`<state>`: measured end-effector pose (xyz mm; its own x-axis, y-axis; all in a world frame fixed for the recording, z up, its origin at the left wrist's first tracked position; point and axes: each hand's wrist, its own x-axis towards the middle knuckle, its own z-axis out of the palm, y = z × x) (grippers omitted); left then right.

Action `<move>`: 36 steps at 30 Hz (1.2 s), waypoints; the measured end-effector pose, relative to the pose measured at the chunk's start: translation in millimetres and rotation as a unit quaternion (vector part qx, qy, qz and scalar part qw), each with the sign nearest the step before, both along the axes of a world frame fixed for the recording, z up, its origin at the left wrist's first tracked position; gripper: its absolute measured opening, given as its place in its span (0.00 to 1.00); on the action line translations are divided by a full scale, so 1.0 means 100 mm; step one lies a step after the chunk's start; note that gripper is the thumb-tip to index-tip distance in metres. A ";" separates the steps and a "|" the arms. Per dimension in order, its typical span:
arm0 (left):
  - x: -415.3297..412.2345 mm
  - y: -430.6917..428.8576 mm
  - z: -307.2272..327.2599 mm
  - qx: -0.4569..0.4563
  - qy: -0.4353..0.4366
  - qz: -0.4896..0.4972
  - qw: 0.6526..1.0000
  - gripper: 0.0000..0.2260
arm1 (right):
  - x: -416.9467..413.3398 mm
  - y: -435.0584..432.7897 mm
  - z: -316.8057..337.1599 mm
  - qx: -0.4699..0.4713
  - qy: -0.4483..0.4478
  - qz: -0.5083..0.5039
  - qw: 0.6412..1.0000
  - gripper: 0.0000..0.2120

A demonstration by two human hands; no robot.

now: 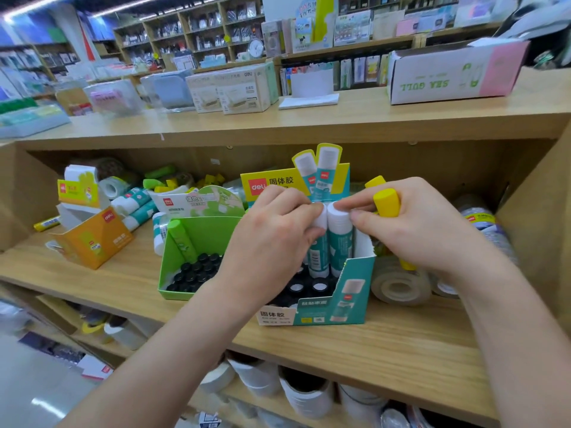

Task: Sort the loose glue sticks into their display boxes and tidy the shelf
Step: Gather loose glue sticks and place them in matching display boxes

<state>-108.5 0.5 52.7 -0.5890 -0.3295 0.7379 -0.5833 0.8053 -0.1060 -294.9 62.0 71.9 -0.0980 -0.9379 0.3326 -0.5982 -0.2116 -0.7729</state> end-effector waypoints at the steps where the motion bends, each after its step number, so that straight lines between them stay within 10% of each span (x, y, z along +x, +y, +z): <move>1: 0.01 0.00 0.00 0.003 -0.006 -0.004 1.000 0.12 | 0.01 0.01 -0.01 -0.003 0.000 -0.006 1.000 0.09; 8: 0.03 0.06 -0.03 0.061 0.003 -0.010 0.998 0.14 | 0.10 0.03 -0.06 -0.026 -0.015 -0.047 0.998 0.08; 16: 0.11 0.47 0.01 0.122 0.166 0.028 0.978 0.09 | 0.34 0.44 0.14 -0.332 -0.004 -0.083 0.940 0.13; 22: 0.32 1.13 -0.03 0.416 0.281 -0.138 0.854 0.07 | 0.97 0.55 0.11 -0.190 -0.425 0.119 0.877 0.15; 36: 2.10 0.97 -0.15 0.597 0.402 -0.171 0.672 0.15 | 2.66 0.16 -0.22 0.023 -0.341 0.108 0.933 0.21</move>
